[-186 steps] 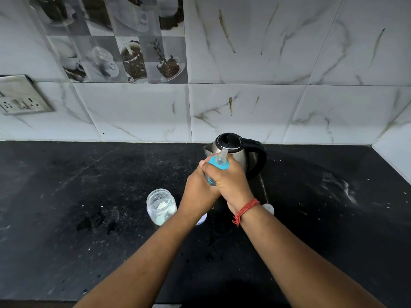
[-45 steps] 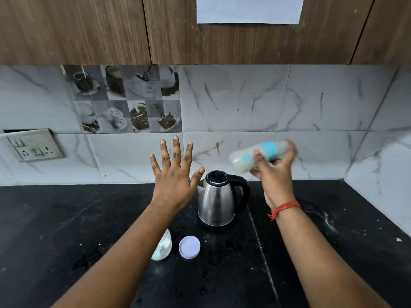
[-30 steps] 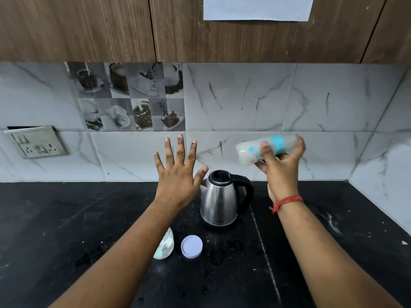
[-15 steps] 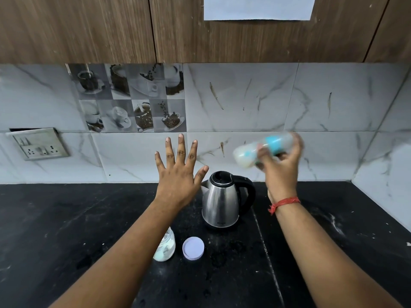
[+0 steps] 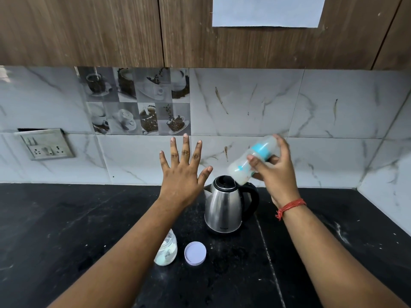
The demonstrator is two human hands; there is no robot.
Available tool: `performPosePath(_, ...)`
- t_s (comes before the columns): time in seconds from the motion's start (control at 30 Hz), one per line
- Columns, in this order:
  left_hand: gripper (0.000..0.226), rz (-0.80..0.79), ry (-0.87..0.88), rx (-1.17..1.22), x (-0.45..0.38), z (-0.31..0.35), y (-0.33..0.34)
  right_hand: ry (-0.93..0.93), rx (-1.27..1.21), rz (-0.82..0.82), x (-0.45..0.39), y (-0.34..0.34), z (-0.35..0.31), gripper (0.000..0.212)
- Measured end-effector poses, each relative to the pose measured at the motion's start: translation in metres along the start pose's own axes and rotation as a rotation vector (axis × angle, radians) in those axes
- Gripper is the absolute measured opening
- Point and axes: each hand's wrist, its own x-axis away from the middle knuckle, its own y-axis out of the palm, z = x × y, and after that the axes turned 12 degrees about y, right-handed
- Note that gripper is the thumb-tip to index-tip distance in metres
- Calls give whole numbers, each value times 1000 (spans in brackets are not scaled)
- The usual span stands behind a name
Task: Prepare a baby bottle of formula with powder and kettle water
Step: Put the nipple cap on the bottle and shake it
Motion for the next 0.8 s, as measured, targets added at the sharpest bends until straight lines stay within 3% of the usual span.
performPosePath(0.07, 77, -4, -6, 11, -2, -1, 1, 0, -90, 45, -1, -1, -2, 79)
performPosePath(0.17, 77, 16, 2, 3, -4, -2, 1, 7, 8, -35, -1, 3, -3, 81)
performPosePath(0.23, 77, 13, 0, 9, -7, -3, 1, -16, -68, 44, -3, 2, -3, 79)
performPosePath(0.33, 76, 23, 7, 9, -8, -3, 1, 9, 11, -43, -8, 4, -9, 80)
performPosePath(0.43, 76, 14, 8, 10, -11, -4, 2, -16, -73, 31, -16, 2, -13, 77)
performPosePath(0.53, 76, 24, 12, 6, -13, -5, 3, -11, 25, -52, -17, 5, -14, 80)
performPosePath(0.6, 76, 20, 13, 10, -15, -6, 5, -19, -42, 24, -20, 5, -11, 80)
performPosePath(0.7, 75, 20, 15, 2, -16, -6, 6, -10, 40, -35, -19, 8, -10, 82)
performPosePath(0.8, 76, 12, 13, 6, -19, -9, 7, -40, -75, 72, -23, 5, -5, 81)
